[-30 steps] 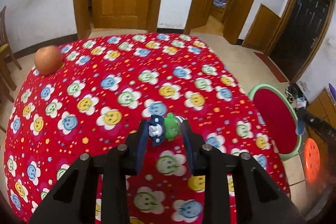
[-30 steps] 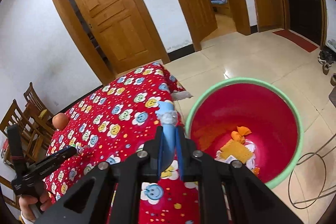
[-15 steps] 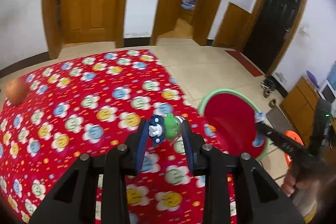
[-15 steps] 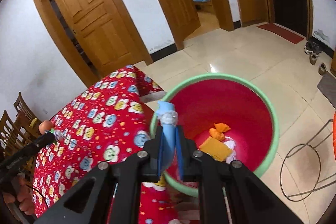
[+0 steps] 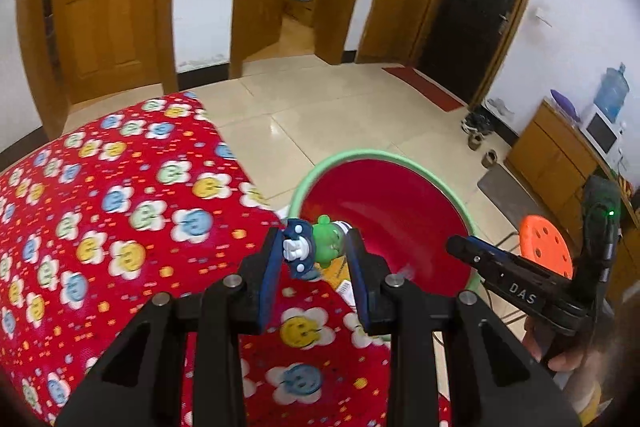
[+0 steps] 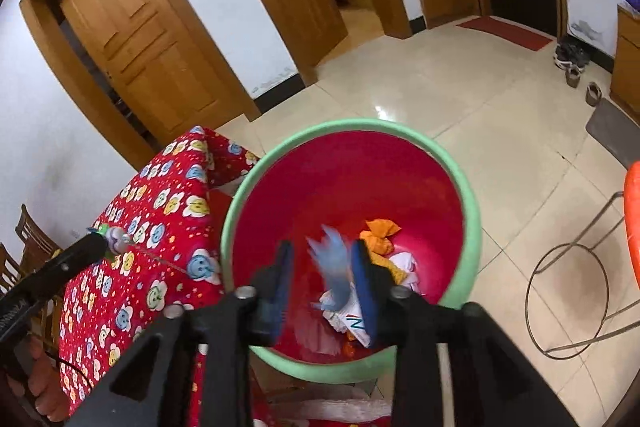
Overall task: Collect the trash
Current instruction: 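Open the right tool over the bin, then open the left tool to drop the figure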
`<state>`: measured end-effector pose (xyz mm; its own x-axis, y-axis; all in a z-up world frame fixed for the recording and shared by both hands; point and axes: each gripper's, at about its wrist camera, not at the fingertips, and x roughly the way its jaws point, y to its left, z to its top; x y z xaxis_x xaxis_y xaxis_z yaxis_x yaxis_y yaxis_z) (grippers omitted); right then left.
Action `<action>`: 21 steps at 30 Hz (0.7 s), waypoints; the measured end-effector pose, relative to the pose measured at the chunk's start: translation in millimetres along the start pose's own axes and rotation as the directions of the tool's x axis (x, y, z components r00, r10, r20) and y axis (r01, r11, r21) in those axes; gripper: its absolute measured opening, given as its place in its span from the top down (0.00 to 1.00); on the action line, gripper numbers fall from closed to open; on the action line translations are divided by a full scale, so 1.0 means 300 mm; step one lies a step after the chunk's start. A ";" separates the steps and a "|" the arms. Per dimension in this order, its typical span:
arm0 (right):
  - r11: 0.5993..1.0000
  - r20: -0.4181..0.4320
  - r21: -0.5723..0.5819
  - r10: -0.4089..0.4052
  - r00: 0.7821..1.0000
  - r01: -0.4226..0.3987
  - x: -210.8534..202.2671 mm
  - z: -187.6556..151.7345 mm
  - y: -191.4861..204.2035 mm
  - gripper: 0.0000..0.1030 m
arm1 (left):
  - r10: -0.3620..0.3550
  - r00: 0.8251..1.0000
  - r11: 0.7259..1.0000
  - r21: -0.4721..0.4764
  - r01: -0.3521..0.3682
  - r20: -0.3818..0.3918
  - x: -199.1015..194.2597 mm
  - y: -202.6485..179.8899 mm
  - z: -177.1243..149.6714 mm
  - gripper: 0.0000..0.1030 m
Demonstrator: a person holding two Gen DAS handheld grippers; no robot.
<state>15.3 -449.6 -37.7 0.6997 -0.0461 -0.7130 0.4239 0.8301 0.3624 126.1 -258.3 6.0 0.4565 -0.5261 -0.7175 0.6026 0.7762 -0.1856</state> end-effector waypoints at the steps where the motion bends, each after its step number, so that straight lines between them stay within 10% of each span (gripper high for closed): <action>1: 1.000 0.002 0.005 -0.003 1.000 0.003 -0.003 0.001 -0.011 0.65 | -0.004 1.000 1.000 0.007 0.004 -0.007 0.012 -0.010 -0.002 0.69; 21: 0.999 0.036 -0.002 0.034 0.999 -0.034 -0.073 -0.019 -0.009 0.44 | 0.081 0.997 0.997 -0.010 -0.081 -0.018 0.003 -0.010 -0.048 0.34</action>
<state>-4.5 -447.7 -26.4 0.7343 -0.0379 -0.6778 0.3984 0.8325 0.3850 115.3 -256.0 -3.8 0.4917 -0.4555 -0.7421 0.5570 0.8196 -0.1340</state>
